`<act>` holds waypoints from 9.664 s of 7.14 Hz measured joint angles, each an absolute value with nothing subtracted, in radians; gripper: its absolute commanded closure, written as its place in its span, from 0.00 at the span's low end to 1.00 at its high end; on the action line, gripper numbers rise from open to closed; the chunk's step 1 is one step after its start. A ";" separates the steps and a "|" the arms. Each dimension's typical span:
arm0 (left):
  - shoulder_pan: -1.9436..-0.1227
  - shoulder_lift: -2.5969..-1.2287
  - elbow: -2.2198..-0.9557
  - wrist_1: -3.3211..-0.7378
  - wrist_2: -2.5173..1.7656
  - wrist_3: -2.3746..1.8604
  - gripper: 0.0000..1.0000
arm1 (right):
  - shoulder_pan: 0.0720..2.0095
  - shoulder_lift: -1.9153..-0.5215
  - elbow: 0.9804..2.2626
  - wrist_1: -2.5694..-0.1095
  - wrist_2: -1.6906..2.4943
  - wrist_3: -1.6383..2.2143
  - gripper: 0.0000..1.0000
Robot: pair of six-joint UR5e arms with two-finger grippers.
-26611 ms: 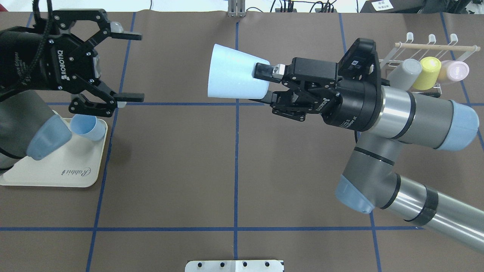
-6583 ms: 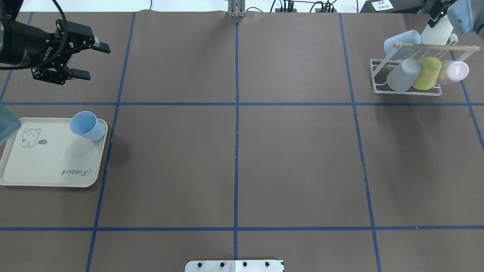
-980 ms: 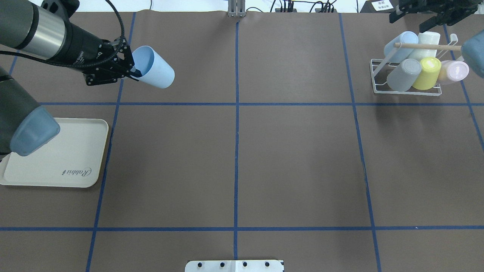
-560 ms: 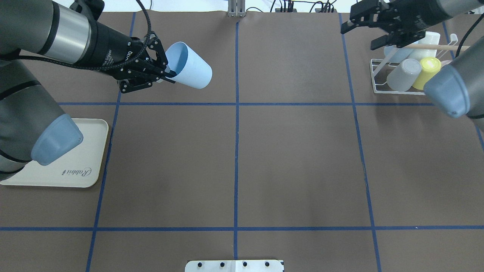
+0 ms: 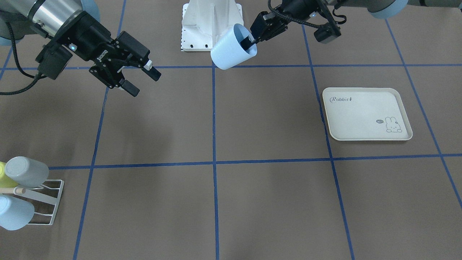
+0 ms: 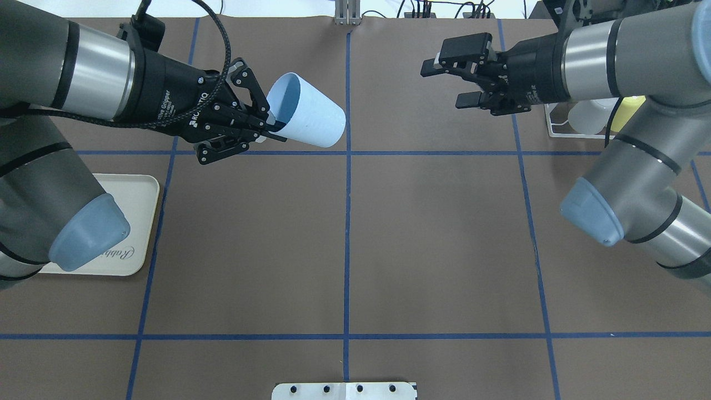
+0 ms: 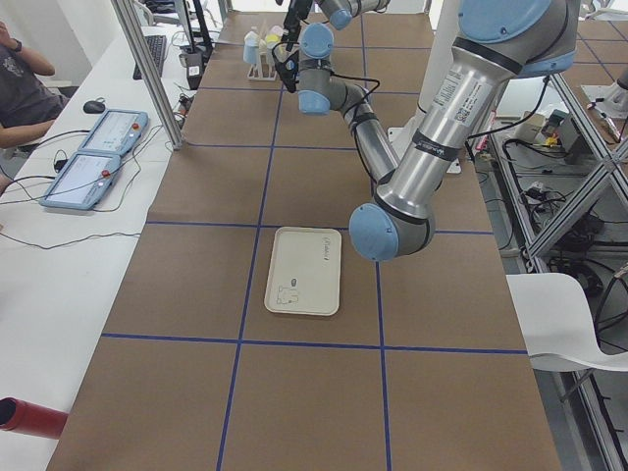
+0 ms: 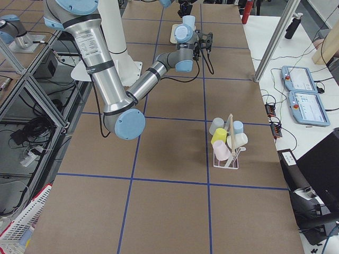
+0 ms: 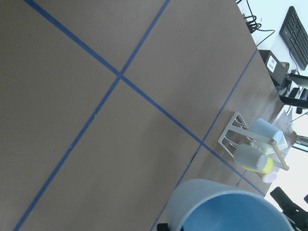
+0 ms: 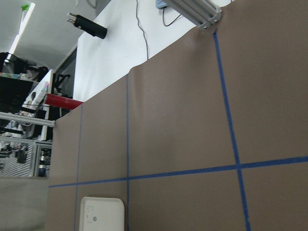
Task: Transfer IKEA cup to right arm and place on rack
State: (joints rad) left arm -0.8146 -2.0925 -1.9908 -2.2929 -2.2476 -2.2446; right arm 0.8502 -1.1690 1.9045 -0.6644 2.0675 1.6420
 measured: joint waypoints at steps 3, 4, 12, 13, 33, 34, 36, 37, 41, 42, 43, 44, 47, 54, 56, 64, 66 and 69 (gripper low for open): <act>-0.775 -2.084 -1.979 -2.480 -2.248 -2.481 1.00 | 0.799 -1.187 1.882 -0.306 2.053 1.757 0.02; -0.769 -2.082 -1.978 -2.523 -2.248 -2.568 1.00 | 0.795 -1.188 1.878 -0.228 2.053 1.793 0.02; -0.746 -2.074 -1.848 -3.117 -2.015 -3.225 1.00 | 0.738 -1.125 1.869 -0.034 1.956 1.911 0.04; -0.735 -2.079 -1.854 -3.123 -2.004 -3.244 1.00 | 0.725 -1.111 1.867 -0.034 1.942 1.910 0.04; -0.690 -2.049 -1.870 -3.127 -1.957 -3.110 0.00 | 0.709 -1.087 1.854 -0.009 1.897 1.859 0.89; -0.710 -2.020 -1.867 -3.119 -1.958 -2.996 0.00 | 0.733 -1.116 1.839 -0.014 1.900 1.795 0.89; -0.731 -1.980 -1.847 -3.027 -1.966 -2.696 0.00 | 0.809 -1.212 1.818 -0.051 1.909 1.665 0.89; -0.741 -1.963 -1.840 -2.901 -1.978 -2.476 0.00 | 0.878 -1.252 1.815 -0.127 1.946 1.585 0.89; -0.888 -1.929 -1.850 -2.313 -2.002 -1.680 0.00 | 1.162 -1.284 1.805 -0.619 2.163 1.200 0.90; -0.944 -1.915 -1.856 -2.185 -2.000 -1.491 0.00 | 1.230 -1.285 1.798 -0.777 2.196 1.051 0.96; -1.004 -1.905 -1.867 -2.056 -1.999 -1.313 0.00 | 1.288 -1.280 1.793 -0.947 2.213 0.886 0.96; -1.064 -1.901 -1.891 -1.904 -1.993 -1.127 0.00 | 1.341 -1.268 1.782 -1.118 2.222 0.708 0.96; -1.189 -1.808 -1.955 -1.636 -1.988 -0.634 0.00 | 1.458 -1.200 1.594 -1.387 2.263 0.320 0.96; -1.283 -1.597 -2.056 -1.628 -2.136 -0.434 0.00 | 1.493 -0.902 0.995 -1.464 2.287 0.010 0.97; -1.284 -1.593 -2.062 -1.628 -2.137 -0.447 0.00 | 1.483 -0.902 0.987 -1.463 2.291 0.008 0.96; -1.281 -1.595 -2.060 -1.629 -2.137 -0.466 0.00 | 1.444 -0.932 0.989 -1.456 2.298 0.018 0.85; -1.281 -1.595 -2.061 -1.629 -2.137 -0.467 0.00 | 1.435 -0.941 0.990 -1.454 2.298 0.017 0.56; -1.280 -1.596 -2.060 -1.629 -2.137 -0.468 0.00 | 1.418 -0.955 0.991 -1.450 2.298 0.020 0.01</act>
State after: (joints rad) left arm -1.2804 -1.5958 -2.0602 -1.6291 -2.1368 -0.4682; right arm 1.4185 -0.9548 0.9914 -1.4504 2.2979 0.0196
